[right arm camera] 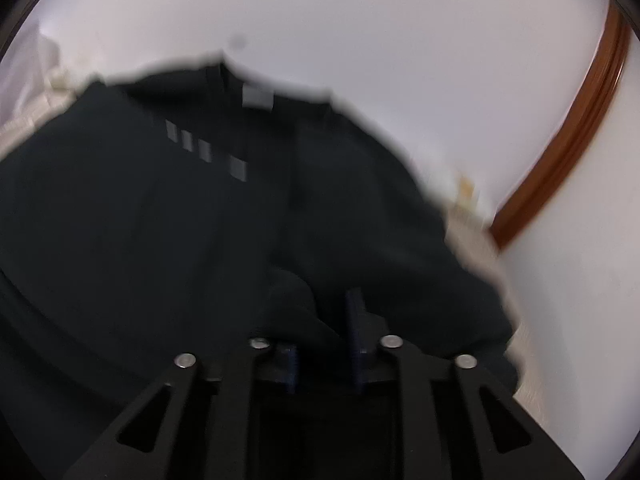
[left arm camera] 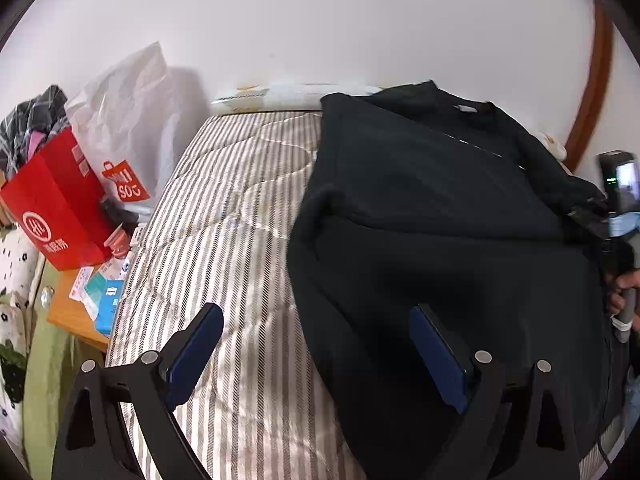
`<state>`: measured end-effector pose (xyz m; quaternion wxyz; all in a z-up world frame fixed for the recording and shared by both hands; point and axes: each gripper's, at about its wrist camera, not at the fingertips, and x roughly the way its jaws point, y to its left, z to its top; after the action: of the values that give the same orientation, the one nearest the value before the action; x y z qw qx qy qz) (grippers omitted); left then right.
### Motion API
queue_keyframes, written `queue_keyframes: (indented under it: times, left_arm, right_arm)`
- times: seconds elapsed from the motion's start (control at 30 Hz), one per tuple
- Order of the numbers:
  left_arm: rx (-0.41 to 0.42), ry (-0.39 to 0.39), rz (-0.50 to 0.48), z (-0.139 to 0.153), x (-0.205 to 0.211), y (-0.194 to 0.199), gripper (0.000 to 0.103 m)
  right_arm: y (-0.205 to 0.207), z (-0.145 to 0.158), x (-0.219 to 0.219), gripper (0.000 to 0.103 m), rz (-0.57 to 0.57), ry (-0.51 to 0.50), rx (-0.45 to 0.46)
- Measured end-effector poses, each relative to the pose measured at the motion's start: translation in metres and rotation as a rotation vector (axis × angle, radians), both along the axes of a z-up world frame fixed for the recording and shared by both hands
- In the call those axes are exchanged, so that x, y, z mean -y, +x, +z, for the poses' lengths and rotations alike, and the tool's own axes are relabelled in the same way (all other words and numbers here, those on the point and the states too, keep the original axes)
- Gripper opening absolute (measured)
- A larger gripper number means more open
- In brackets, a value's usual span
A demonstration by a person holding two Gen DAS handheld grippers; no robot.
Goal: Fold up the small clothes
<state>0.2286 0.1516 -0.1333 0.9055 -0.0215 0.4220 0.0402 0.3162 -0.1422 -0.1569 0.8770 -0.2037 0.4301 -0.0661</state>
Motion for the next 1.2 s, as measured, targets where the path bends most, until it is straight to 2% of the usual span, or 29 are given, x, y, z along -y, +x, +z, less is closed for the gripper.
queue_keyframes:
  times: [0.03,0.07,0.1,0.13,0.17,0.2,0.33,0.47,0.57,0.73,0.93,1.03,1.07,1.1,1.13,1.17,1.2]
  left_arm:
    - [0.003,0.003,-0.010,0.001,0.003,-0.002,0.094]
    - [0.005,0.003,-0.015,0.002,0.005,-0.002,0.094]
    - [0.009,0.001,-0.020,0.003,0.008,-0.003,0.094]
    - [0.011,-0.002,-0.028,0.004,0.012,-0.003,0.094]
    - [0.011,-0.004,-0.035,0.003,0.015,-0.003,0.094]
    - [0.008,-0.003,-0.042,0.003,0.019,-0.002,0.094]
    - [-0.003,-0.008,-0.058,-0.002,0.027,0.000,0.094]
    - [0.013,-0.064,-0.052,-0.001,0.024,0.002,0.094]
    - [0.023,-0.099,-0.042,-0.001,0.020,0.010,0.094]
    - [0.018,-0.044,-0.009,-0.008,0.019,0.028,0.094]
    - [-0.001,-0.018,0.017,-0.014,0.020,0.044,0.094]
    - [-0.023,-0.008,0.022,-0.019,0.021,0.047,0.094]
    - [-0.028,-0.006,0.025,-0.021,0.022,0.048,0.094]
    - [-0.031,-0.006,0.026,-0.022,0.022,0.047,0.094]
    - [-0.032,-0.007,0.026,-0.022,0.022,0.046,0.094]
    - [-0.029,-0.004,0.033,-0.023,0.022,0.045,0.094]
    - [-0.030,-0.005,0.032,-0.023,0.022,0.043,0.094]
  right_arm:
    - [-0.006,-0.003,0.003,0.029,-0.009,0.012,-0.010]
    - [-0.015,-0.003,0.008,0.037,-0.012,0.029,-0.002]
    - [-0.027,0.002,0.013,0.048,-0.009,0.048,0.005]
    - [-0.037,0.011,0.019,0.054,-0.005,0.077,0.011]
    - [-0.048,0.021,0.026,0.069,0.000,0.114,0.014]
    - [-0.059,0.031,0.034,0.079,0.012,0.155,0.018]
    - [-0.092,0.065,0.072,0.079,0.015,0.192,0.118]
    - [-0.086,0.070,0.140,0.079,-0.128,0.227,0.149]
    - [-0.068,0.066,0.195,0.077,-0.240,0.325,0.130]
    - [-0.031,0.042,0.247,0.072,-0.344,0.405,0.071]
    - [0.010,0.006,0.244,0.072,-0.300,0.498,-0.063]
    - [0.019,-0.002,0.243,0.069,-0.302,0.516,-0.080]
    - [0.019,-0.001,0.242,0.064,-0.294,0.519,-0.079]
    - [0.020,-0.002,0.241,0.054,-0.275,0.522,-0.077]
    - [0.016,0.000,0.238,0.051,-0.244,0.518,-0.069]
    - [0.016,0.000,0.236,0.039,-0.233,0.503,-0.062]
    - [0.015,0.002,0.233,0.020,-0.227,0.488,-0.057]
